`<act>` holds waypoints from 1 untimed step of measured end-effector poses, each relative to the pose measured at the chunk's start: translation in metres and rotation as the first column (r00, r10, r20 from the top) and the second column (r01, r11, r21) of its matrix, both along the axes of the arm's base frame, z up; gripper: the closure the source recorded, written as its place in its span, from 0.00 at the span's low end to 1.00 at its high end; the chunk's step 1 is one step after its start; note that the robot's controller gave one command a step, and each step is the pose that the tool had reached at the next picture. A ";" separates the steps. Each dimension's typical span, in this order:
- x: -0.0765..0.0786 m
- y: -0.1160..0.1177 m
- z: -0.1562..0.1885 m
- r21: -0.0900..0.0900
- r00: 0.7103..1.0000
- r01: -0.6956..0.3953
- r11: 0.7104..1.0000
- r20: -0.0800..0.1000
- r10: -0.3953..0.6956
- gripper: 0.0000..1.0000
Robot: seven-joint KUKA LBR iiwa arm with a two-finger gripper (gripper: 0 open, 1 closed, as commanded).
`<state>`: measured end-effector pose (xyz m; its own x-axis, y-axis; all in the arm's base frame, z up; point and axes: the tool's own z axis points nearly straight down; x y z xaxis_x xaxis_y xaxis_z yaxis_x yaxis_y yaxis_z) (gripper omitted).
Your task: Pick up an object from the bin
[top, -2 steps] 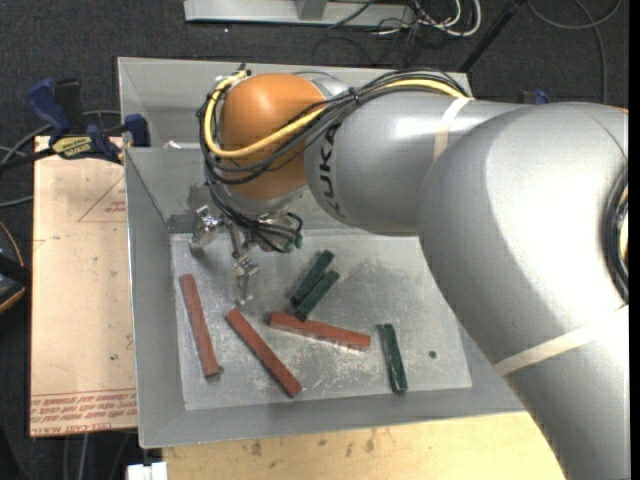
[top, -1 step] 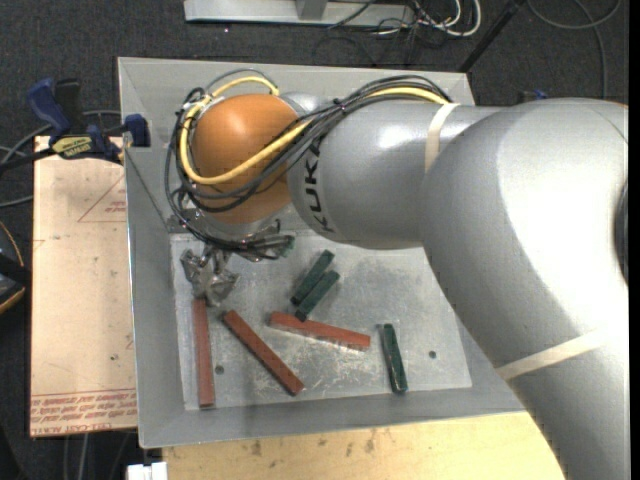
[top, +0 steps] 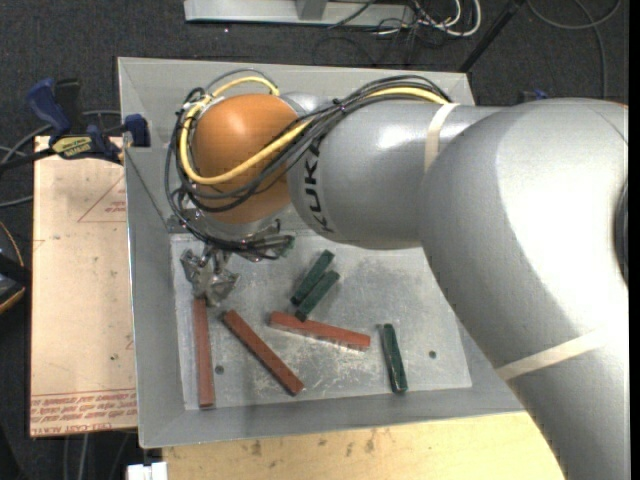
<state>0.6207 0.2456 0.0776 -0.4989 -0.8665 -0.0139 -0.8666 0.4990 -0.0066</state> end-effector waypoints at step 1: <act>0.003 0.003 -0.001 -0.016 0.999 -0.053 0.998 -0.008 0.052 0.00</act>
Offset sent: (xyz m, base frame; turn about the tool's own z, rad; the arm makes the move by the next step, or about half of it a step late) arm 0.0000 0.0000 0.0000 0.0000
